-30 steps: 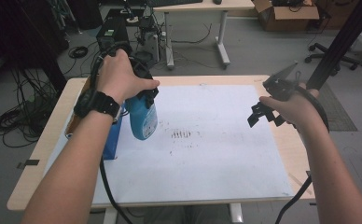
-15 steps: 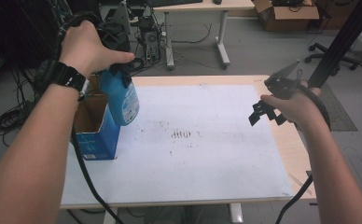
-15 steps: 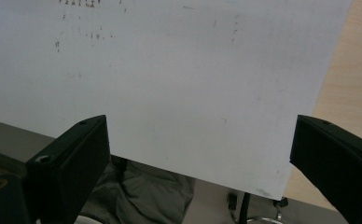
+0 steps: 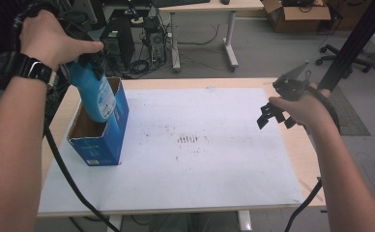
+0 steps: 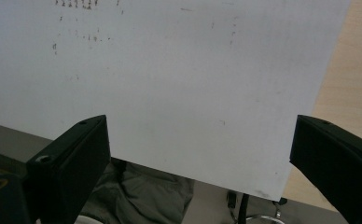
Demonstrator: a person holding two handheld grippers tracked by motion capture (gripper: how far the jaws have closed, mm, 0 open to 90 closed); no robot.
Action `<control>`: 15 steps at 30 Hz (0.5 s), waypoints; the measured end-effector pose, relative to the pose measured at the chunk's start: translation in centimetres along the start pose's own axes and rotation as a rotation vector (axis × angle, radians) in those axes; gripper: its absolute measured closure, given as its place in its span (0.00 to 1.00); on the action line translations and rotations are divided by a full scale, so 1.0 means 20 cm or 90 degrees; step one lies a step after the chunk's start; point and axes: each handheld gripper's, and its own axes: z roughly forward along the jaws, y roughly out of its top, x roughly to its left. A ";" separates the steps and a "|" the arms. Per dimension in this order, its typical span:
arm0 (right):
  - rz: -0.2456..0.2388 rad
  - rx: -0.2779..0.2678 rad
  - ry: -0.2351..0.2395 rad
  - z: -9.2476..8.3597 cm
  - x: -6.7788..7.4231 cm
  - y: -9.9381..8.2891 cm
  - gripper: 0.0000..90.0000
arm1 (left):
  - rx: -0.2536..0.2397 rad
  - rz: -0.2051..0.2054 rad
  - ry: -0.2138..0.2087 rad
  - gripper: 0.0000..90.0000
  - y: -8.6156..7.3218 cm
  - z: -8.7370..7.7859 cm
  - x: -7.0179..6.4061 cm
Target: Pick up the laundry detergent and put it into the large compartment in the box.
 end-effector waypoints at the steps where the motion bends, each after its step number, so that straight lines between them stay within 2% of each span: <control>1: 0.002 0.001 -0.001 0.00 0.00 0.00 0.06 | 0.000 -0.003 0.002 0.42 0.00 0.00 0.01; 5: 0.006 0.005 -0.002 0.01 -0.01 0.01 0.06 | 0.002 -0.033 -0.001 0.42 -0.02 0.04 0.10; 7: 0.006 0.004 -0.002 0.01 -0.02 0.01 0.06 | 0.008 -0.038 -0.002 0.42 -0.02 0.06 0.12; 15: 0.008 0.012 0.000 0.04 -0.02 0.01 0.06 | 0.018 -0.047 -0.005 0.42 -0.03 0.16 0.15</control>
